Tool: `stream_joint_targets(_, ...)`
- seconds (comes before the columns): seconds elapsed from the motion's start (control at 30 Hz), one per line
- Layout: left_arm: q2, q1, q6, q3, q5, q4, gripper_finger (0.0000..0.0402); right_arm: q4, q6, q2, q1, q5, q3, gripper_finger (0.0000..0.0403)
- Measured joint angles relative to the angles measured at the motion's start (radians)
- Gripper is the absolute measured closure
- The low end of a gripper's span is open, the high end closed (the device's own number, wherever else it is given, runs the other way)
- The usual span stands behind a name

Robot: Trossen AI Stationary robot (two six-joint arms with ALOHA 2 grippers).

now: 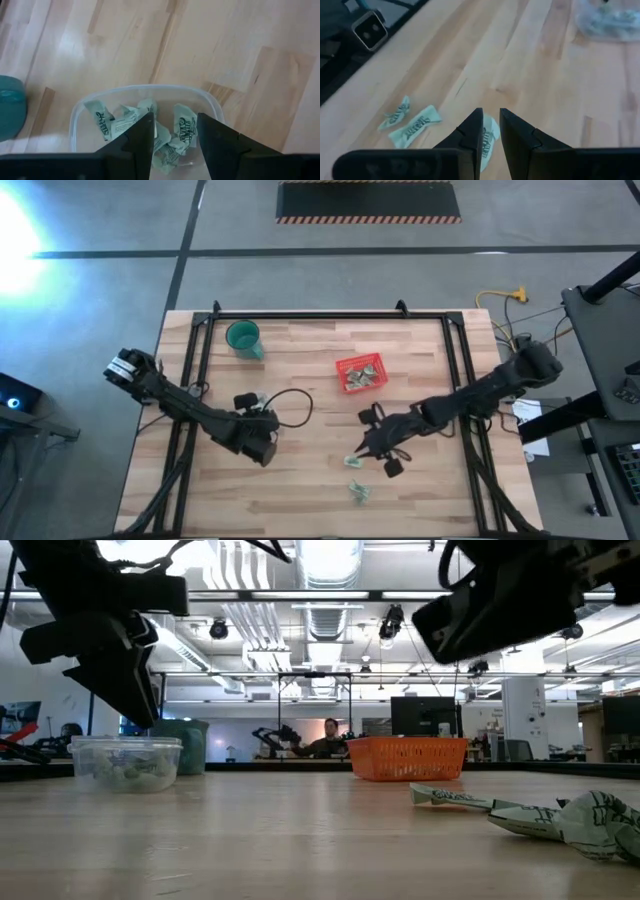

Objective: Pick and place items into bin
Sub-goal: Put the light green stevia packet into the orange bin

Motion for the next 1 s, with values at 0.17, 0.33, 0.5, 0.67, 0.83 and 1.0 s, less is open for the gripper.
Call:
stream_joint_targets(0.17, 0.0, 0.0, 0.0, 0.0, -0.002, 0.001, 0.0269, 0.024, 0.015, 0.138, 0.0, -0.014, 0.043, 0.0346)
stream_joint_targets(0.33, 0.0, 0.0, 0.001, 0.0, -0.003, 0.003, 0.0269, -0.007, 0.01, 0.245, 0.0, -0.033, 0.119, 0.0346)
stream_joint_targets(0.5, 0.0, 0.0, 0.004, -0.002, -0.003, 0.007, 0.0269, -0.109, 0.047, 0.283, 0.006, -0.052, 0.192, 0.0344)
stream_joint_targets(0.67, 0.0, 0.0, 0.009, -0.002, -0.003, 0.016, 0.0269, -0.126, 0.053, 0.317, 0.012, -0.053, 0.216, 0.0309)
stream_joint_targets(0.83, 0.0, 0.0, 0.009, -0.002, -0.003, 0.018, 0.0269, -0.126, 0.053, 0.327, 0.011, -0.052, 0.218, 0.0264)
stream_joint_targets(1.0, 0.0, 0.001, 0.009, -0.002, -0.003, 0.019, 0.0269, -0.126, 0.056, 0.329, 0.011, -0.052, 0.218, 0.0229)
